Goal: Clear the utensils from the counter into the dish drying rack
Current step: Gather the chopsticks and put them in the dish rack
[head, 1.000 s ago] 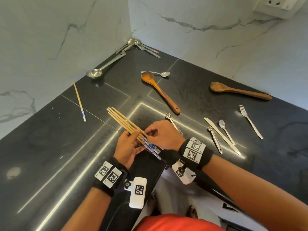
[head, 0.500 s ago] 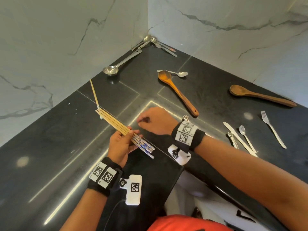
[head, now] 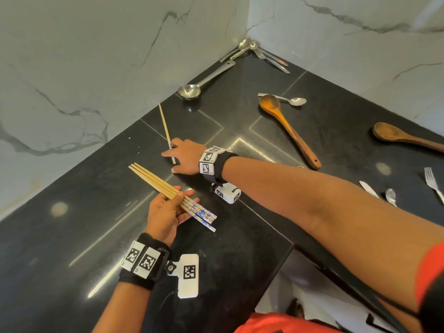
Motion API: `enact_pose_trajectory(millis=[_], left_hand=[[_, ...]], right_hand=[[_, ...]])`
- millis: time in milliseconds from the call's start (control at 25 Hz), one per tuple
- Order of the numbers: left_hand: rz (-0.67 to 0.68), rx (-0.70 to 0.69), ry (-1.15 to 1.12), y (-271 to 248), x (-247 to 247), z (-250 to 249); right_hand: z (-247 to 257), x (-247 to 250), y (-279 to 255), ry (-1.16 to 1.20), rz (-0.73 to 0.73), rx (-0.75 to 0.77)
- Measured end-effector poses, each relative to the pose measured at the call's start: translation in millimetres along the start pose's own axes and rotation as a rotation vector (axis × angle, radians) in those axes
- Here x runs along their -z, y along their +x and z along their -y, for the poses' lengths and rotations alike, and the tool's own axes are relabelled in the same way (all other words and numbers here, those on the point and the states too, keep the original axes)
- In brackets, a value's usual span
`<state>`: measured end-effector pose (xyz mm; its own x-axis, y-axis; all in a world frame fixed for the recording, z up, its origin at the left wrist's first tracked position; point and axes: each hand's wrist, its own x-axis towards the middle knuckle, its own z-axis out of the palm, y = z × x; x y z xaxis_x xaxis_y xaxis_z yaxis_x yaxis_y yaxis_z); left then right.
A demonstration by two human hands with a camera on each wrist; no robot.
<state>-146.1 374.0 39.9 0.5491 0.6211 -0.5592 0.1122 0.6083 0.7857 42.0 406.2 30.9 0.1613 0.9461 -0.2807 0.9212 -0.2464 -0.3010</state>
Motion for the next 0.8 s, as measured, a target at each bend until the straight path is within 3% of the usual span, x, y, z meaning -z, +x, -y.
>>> enact_pose_trajectory(millis=[160, 320, 480, 600, 680, 800], left_hand=[[-0.012, 0.002, 0.003, 0.2, 5.3, -1.5], [0.022, -0.016, 0.002, 0.3, -6.1, -3.0], [0.077, -0.017, 0.022, 1.4, -30.8, 1.4], [0.121, 0.001, 0.023, 3.9, -52.8, 6.0], [0.160, 0.012, 0.028, 5.3, -70.8, 9.5], [0.229, 0.012, 0.046, 7.7, -101.4, 11.9]], right_hand=[[0.9, -4.8, -7.0, -0.045, -0.095, -0.045], [-26.8, -7.1, -63.1, -0.017, -0.166, -0.142], [-66.6, -7.1, -142.6, 0.136, -0.115, -0.343], [-79.2, -1.6, -184.4, 0.371, -0.223, -0.469], [-78.4, 2.7, -204.3, 0.593, -0.329, -0.487], [-71.3, 6.2, -222.5, 0.685, -0.390, -0.435]])
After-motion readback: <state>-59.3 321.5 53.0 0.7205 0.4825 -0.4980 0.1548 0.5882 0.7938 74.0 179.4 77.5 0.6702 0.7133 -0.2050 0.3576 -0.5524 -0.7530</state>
